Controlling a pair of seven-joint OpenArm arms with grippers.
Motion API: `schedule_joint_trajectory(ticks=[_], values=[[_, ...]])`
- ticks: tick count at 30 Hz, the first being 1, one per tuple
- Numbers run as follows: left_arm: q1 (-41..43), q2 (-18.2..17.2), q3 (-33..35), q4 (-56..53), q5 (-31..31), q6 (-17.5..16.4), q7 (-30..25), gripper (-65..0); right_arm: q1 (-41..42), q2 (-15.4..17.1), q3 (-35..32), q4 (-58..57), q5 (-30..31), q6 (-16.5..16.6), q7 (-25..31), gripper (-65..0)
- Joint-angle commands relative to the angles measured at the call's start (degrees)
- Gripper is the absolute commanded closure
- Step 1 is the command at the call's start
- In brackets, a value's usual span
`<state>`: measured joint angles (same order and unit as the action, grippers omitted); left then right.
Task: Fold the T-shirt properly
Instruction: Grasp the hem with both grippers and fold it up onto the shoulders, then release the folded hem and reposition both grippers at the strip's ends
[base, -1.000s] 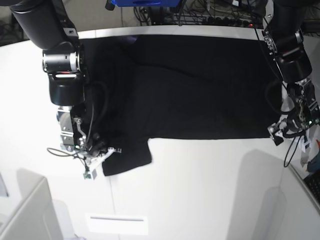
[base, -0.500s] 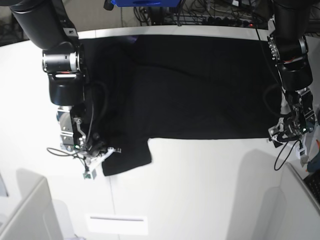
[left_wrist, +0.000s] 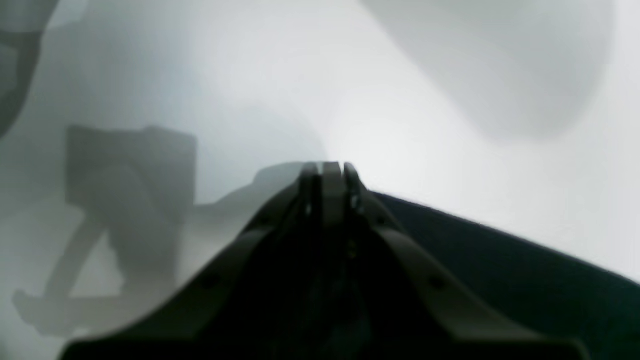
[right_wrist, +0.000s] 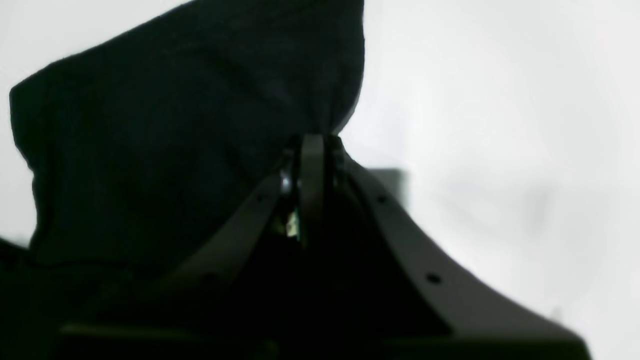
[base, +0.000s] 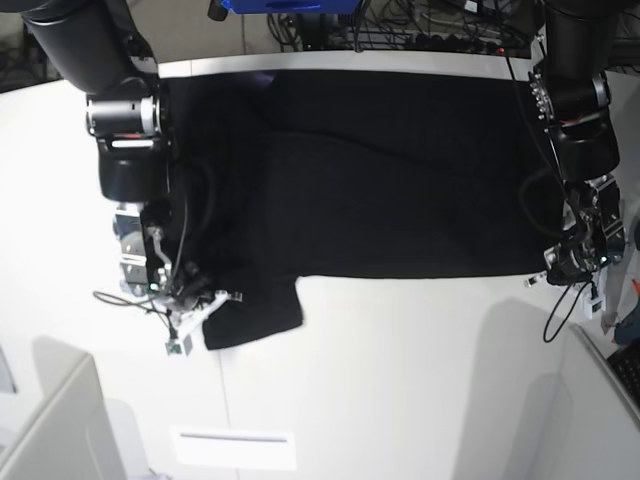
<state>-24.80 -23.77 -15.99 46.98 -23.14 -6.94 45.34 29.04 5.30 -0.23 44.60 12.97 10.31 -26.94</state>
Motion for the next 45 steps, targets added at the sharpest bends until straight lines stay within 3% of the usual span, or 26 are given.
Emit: schedule_joint_trajectory(ticks=[1,4,9,14,20,27,31,39,45], values=[[-0.39,-0.54,0.03,1.94,-0.21,-0.23,1.65,0.0,0.90,0.37,0.10,3.44,0.35,0.11,1.05,0.0],[3.13,-0.71,-2.08,9.77,-1.88,-0.40,5.87,0.0,-3.15,0.63,0.10,12.85,0.35,0.11,0.87,0.0],[10.25,-1.33,-8.93,22.51,-10.31,-5.15,12.46,0.0,-9.39,0.72,2.03,27.44,0.26,0.11,-4.93,0.0],[16.14,-1.59,-13.77,32.62,-14.10,-5.32,17.21,0.0,-14.58,0.72,7.04,40.54,0.26,0.11,-11.79,0.0],[22.12,-1.68,-19.92,43.70,-24.38,-5.32,25.73,0.0,-24.51,0.11,13.11,55.31,0.52,0.38,-16.97,0.0],[32.31,-1.68,-21.33,53.19,-26.05,-5.32,27.32,0.0,-37.34,-3.41,18.82,71.23,1.14,0.64,-20.31,0.0],[37.32,-4.32,-21.33,53.90,-26.05,-5.41,27.23,0.0,-43.59,-3.94,22.08,71.31,8.96,0.73,-20.67,0.0],[42.77,-7.83,-20.98,53.90,-25.96,-6.38,27.05,0.0,-56.95,-3.06,28.32,71.75,33.75,0.73,-18.03,0.0],[43.48,-8.10,-20.89,53.72,-25.79,-7.52,27.05,0.0,-63.19,-2.79,27.79,71.66,38.59,0.73,-16.36,0.0]])
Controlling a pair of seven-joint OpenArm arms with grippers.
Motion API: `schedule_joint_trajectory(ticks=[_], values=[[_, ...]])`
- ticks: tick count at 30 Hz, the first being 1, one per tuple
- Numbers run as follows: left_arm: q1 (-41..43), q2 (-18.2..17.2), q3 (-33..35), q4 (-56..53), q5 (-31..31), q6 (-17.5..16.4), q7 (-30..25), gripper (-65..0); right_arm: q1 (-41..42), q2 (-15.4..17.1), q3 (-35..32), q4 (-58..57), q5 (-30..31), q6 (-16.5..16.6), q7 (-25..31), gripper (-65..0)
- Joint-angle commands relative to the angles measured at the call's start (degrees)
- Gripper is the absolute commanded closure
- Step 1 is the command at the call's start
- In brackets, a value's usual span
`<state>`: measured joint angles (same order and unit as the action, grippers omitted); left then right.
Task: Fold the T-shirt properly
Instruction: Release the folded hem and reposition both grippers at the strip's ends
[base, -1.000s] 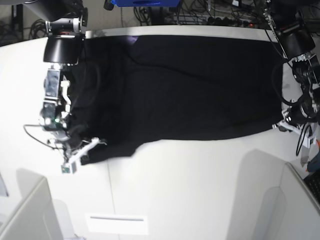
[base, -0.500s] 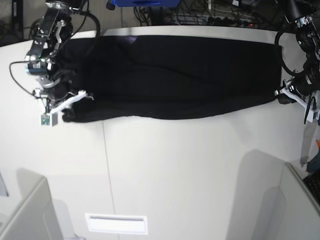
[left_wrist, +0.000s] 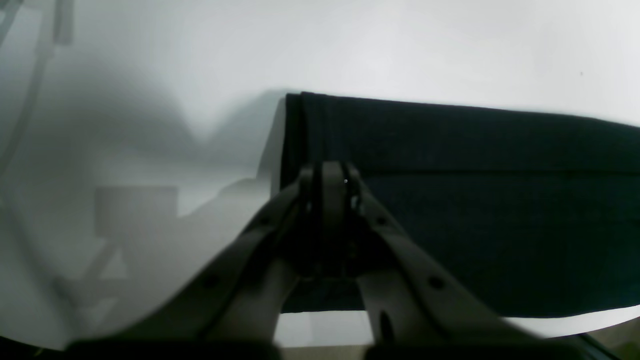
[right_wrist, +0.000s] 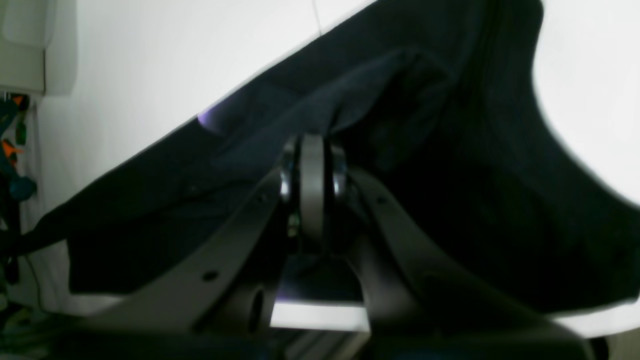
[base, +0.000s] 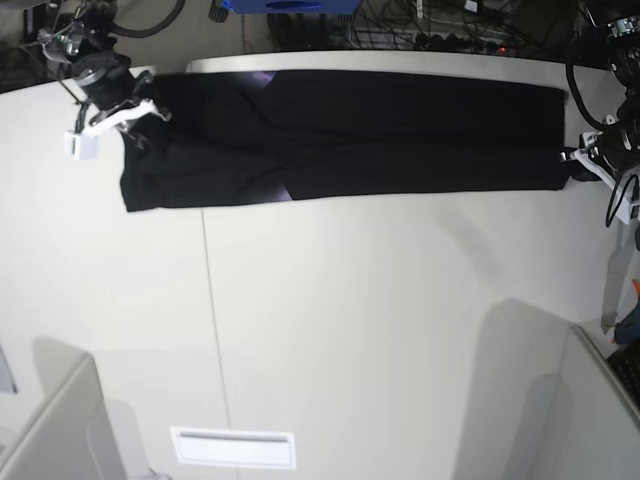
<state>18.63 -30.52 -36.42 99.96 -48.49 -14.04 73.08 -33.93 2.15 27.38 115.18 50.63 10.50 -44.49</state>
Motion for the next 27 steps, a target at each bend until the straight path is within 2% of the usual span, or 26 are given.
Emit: schedule_joint_trajectory(ticks=[1,7,12,19,24,27], values=[[0.58,-1.34,-0.45,0.83,-0.43,-0.42,-0.77,0.0,-0.84,0.35,0.18,1.09,0.93,0.53,1.19,0.0],[0.93,-1.70,-0.45,0.74,-0.26,-0.42,-0.77,0.0,-3.83,0.35,0.54,0.91,0.49,0.53,1.28,0.0],[0.66,-2.58,-0.45,0.74,4.23,-0.68,-0.77,0.0,-3.47,0.44,0.71,0.82,-2.41,0.53,1.19,0.0],[0.58,-2.58,-0.10,0.74,4.40,-0.68,-0.60,0.0,-3.65,0.44,0.36,0.82,-2.41,0.53,0.84,0.0],[0.93,-2.66,5.96,0.74,4.67,-0.68,-0.77,0.0,-4.53,0.35,0.27,-1.20,-2.76,0.44,0.75,0.0],[0.93,-2.58,7.11,0.74,4.67,-0.68,-0.77,0.0,-4.70,0.53,0.27,-1.81,-2.76,0.35,0.75,0.0]])
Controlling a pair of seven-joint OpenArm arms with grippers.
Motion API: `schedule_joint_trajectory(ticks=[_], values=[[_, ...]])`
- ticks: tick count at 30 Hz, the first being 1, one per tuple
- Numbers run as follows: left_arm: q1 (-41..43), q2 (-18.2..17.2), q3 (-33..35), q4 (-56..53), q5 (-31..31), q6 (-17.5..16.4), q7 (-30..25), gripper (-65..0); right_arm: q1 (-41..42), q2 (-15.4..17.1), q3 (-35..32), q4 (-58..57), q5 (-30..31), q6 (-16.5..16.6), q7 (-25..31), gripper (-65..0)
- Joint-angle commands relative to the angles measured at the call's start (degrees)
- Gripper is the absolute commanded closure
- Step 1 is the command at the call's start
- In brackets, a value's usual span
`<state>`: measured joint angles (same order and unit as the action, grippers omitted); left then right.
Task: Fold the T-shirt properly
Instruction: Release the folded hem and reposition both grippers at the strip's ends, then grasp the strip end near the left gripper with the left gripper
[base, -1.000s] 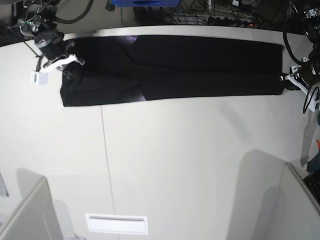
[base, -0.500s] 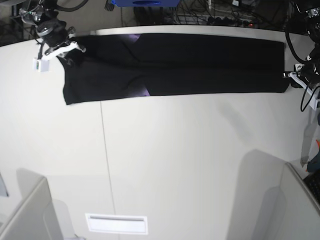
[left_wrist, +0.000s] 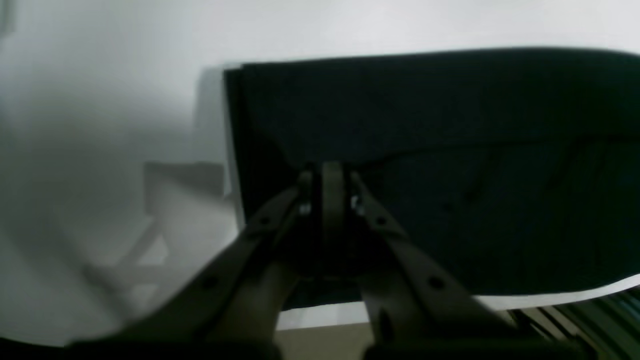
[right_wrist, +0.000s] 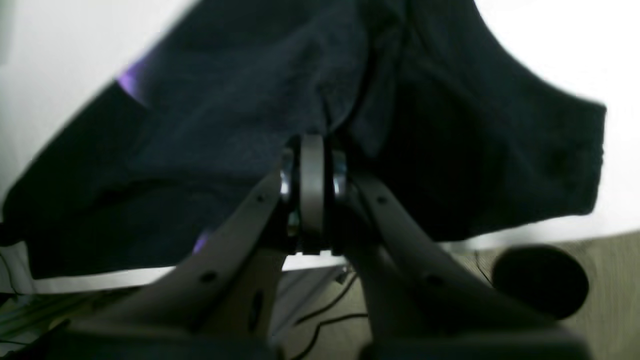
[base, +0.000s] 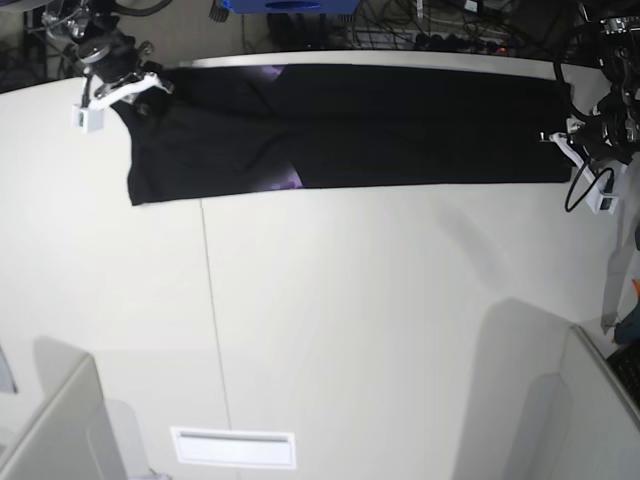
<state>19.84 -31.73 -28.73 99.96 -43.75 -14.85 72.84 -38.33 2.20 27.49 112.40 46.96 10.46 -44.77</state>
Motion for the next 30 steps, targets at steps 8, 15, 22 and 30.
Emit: schedule_joint_trajectory(ticks=[8,15,22,30], values=[[-0.27,-1.46,-1.20,1.00,-0.08,0.21,-0.44,-40.8,-0.22,0.84,0.87,1.05,0.82,0.40,1.65,-27.3],[1.40,-0.85,-11.75,3.91,-0.69,0.13,-0.35,-50.7,-0.14,0.75,2.10,1.23,-5.42,3.48,10.53,-26.4],[2.89,7.15,-9.29,6.10,1.68,0.30,-0.44,0.0,3.47,1.98,-4.58,0.35,-5.95,10.86,6.49,0.0],[-0.36,13.40,1.17,-4.53,17.33,0.39,-5.28,0.0,10.77,4.09,-5.02,-12.14,-5.95,6.20,3.76,0.0]])
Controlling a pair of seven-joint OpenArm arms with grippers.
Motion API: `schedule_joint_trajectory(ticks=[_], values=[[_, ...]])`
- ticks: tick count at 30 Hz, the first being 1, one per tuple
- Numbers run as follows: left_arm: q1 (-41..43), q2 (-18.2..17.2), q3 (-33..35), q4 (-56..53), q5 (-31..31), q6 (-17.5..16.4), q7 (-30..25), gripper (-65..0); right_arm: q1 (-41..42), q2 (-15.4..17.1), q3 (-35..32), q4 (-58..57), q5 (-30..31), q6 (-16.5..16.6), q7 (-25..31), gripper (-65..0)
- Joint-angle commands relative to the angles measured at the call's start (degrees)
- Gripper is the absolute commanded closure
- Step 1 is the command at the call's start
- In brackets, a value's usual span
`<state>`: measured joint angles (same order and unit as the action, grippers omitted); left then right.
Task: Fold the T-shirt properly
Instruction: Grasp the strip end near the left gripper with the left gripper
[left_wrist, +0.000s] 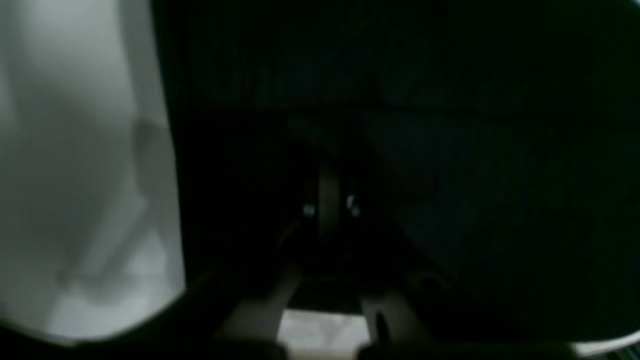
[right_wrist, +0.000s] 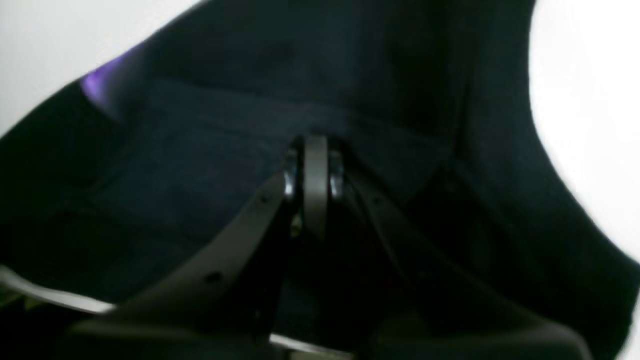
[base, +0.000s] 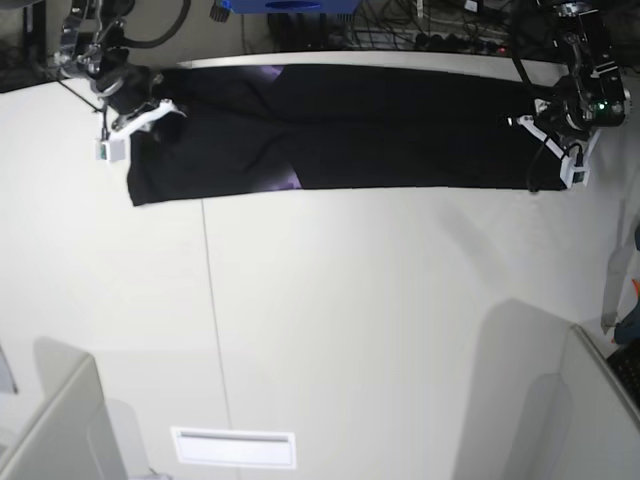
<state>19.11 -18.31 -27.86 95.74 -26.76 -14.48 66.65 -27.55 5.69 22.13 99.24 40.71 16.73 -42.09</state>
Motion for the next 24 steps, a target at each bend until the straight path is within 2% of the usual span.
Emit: schedule_joint_trajectory(ticks=[1,4,9,13,16,20,24], values=[[-0.61,0.42,1.26,-1.02,1.40,0.02,0.56,0.0,1.05,0.94,0.33,-0.82,0.30,-0.07,1.07,0.0],[-3.33,1.47,2.58,-3.22,2.98,0.02,0.56,0.0,4.91,2.17,0.60,-6.45,-0.14,-0.07,1.43,0.0],[-11.51,2.79,3.11,-6.82,3.25,0.11,1.70,0.0,14.67,2.61,0.86,-14.71,-8.23,-0.07,1.60,0.0],[-18.10,3.49,3.20,-9.11,3.25,3.36,2.14,0.0,21.97,2.61,0.86,-19.46,-12.71,-0.07,1.60,0.0],[-22.06,3.84,3.29,-10.34,3.25,4.24,2.49,0.0,26.01,2.70,0.86,-22.71,-13.94,-0.07,1.60,0.0],[-24.70,3.76,2.76,-9.19,2.81,4.24,6.18,0.0,27.51,2.79,0.60,-21.22,-14.20,0.02,1.25,0.0],[-24.08,3.49,2.41,-2.60,2.72,3.80,6.53,0.0,26.63,2.61,0.42,-14.80,-14.12,0.28,1.16,0.0]])
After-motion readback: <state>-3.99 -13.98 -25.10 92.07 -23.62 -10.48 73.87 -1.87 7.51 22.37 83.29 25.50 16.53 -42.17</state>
